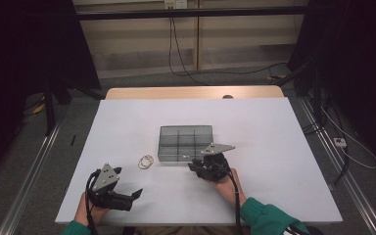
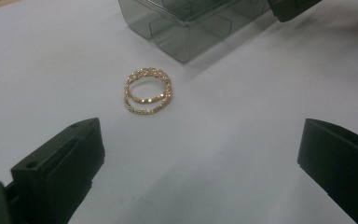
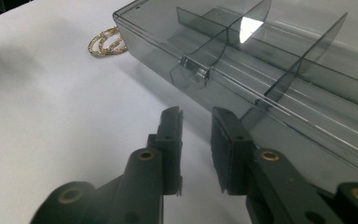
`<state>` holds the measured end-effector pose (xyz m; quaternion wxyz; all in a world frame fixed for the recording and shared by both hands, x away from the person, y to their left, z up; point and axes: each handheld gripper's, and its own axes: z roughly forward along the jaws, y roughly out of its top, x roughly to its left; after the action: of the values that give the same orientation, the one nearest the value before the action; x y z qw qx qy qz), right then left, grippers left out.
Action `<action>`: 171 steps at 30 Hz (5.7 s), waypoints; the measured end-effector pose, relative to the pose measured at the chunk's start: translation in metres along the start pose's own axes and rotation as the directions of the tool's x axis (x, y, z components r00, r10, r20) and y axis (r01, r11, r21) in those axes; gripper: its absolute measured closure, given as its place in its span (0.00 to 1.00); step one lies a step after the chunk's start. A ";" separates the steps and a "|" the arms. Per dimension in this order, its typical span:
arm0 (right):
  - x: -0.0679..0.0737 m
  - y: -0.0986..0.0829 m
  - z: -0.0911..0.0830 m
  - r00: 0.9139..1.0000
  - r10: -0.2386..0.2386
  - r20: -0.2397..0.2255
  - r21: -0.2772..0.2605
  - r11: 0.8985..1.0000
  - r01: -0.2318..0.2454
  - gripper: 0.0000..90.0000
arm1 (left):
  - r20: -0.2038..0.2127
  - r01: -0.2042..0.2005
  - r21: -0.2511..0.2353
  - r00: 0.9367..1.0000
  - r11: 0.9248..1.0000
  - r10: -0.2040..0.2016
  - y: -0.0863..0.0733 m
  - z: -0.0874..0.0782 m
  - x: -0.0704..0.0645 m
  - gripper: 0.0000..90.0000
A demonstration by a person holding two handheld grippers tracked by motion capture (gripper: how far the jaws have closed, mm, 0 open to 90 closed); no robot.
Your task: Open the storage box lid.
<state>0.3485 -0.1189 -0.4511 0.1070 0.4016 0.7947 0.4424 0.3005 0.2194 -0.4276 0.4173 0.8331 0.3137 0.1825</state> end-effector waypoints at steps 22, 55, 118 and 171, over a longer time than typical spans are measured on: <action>-0.003 0.002 0.012 0.999 0.044 -0.024 -0.036 0.998 -0.045 0.96 | 0.003 -0.010 0.010 1.000 1.000 0.010 0.000 0.001 0.001 0.00; -0.003 0.010 0.004 0.999 0.020 -0.027 -0.086 0.996 -0.022 0.96 | 0.008 -0.003 -0.004 1.000 1.000 0.003 0.004 0.002 -0.001 0.00; -0.008 0.024 -0.010 1.000 -0.014 -0.018 -0.069 0.998 0.012 0.83 | -0.075 -0.080 -0.071 0.994 0.994 0.075 0.070 0.086 0.005 0.68; -0.040 0.024 -0.046 0.964 -0.097 0.246 -0.092 0.988 0.123 0.73 | -0.090 -0.075 -0.154 0.994 0.985 0.062 0.074 0.085 0.010 0.73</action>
<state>0.3633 -0.1703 -0.4127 0.2483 0.4014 0.7722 0.4254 0.3835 0.1437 -0.4172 0.4615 0.7993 0.2869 0.2564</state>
